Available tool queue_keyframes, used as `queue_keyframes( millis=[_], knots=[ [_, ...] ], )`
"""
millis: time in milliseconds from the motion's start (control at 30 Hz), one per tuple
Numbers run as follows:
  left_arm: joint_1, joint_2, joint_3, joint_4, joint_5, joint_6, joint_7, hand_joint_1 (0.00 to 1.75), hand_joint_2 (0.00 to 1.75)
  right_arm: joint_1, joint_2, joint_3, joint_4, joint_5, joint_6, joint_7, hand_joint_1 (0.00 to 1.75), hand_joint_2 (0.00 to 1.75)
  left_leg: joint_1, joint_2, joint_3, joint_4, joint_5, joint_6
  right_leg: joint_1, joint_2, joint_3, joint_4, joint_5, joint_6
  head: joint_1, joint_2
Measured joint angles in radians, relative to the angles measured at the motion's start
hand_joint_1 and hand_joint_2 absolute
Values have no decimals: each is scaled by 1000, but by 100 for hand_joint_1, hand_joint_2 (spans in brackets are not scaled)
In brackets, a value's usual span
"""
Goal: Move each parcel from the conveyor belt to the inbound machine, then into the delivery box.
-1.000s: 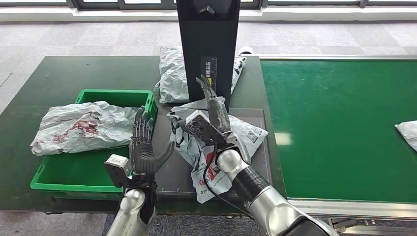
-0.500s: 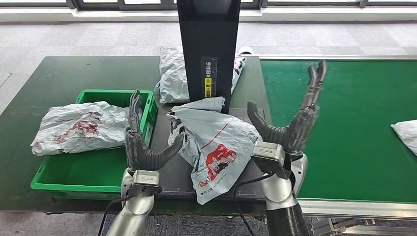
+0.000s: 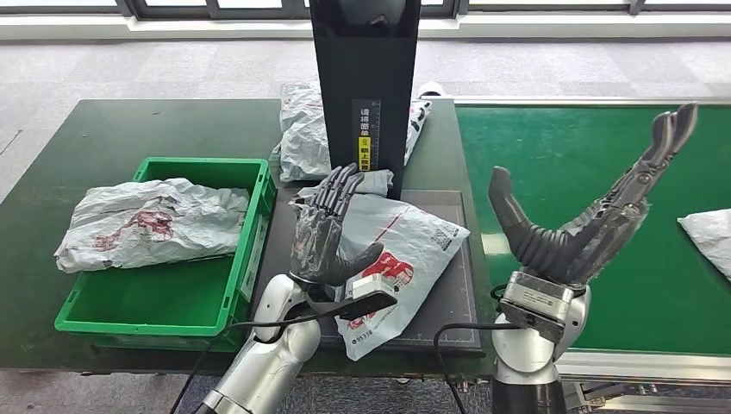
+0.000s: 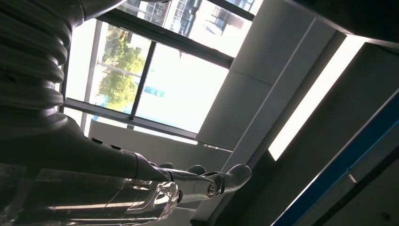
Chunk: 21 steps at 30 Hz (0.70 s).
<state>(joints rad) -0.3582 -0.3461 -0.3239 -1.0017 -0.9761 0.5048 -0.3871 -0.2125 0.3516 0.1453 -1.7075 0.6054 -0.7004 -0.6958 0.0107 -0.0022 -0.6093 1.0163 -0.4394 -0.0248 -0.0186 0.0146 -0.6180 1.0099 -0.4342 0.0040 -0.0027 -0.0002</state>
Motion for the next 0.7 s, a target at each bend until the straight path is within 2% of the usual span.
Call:
queue_keyframes(
  millis=[167, 333, 400, 533, 633, 667, 700],
  knots=[
    [-58, -18, -14, 182, -96, 32, 89, 0, 175, 3, -1, 0, -16, -6, 0, 0, 0, 175, 0, 0, 0, 0, 0, 0, 0, 0, 0, 0, 0, 0, 0, 0],
    [-108, -23, -44, 314, -240, 37, 270, 0, 175, 4, -1, 0, -22, -6, 0, 0, 0, 175, 0, 0, 0, 0, 0, 0, 0, 0, 0, 0, 0, 0, 0, 0],
    [-124, -25, -54, 355, -281, 37, 329, 0, 175, 4, -1, 0, -22, -6, 1, 0, 0, 175, 0, 0, 0, 0, 0, 0, 0, 0, 0, 0, 0, 0, 0, 0],
    [-142, -27, -62, 404, -311, 36, 372, 0, 175, 4, -1, 0, -22, -7, 1, 0, 0, 175, 0, 0, 0, 0, 0, 0, 0, 0, 0, 0, 0, 0, 0, 0],
    [-157, -26, -71, 439, -367, 27, 447, 0, 175, 4, -1, 0, -22, -9, 1, 0, 0, 175, 0, 0, 0, 0, 0, 0, 0, 0, 0, 0, 0, 0, 0, 0],
    [-163, -26, -73, 451, -390, 17, 476, 10, 175, 4, -1, 0, -22, -10, 1, 0, 0, 175, 0, 0, 0, 0, 0, 0, 0, 0, 0, 0, 0, 0, 0, 0],
    [-169, -26, -74, 463, -412, 3, 502, 53, 175, 4, -1, 0, -22, -11, 1, 0, 0, 175, 0, 0, 0, 0, 0, 0, 0, 0, 0, 0, 0, 0, 0, 0]
  ],
)
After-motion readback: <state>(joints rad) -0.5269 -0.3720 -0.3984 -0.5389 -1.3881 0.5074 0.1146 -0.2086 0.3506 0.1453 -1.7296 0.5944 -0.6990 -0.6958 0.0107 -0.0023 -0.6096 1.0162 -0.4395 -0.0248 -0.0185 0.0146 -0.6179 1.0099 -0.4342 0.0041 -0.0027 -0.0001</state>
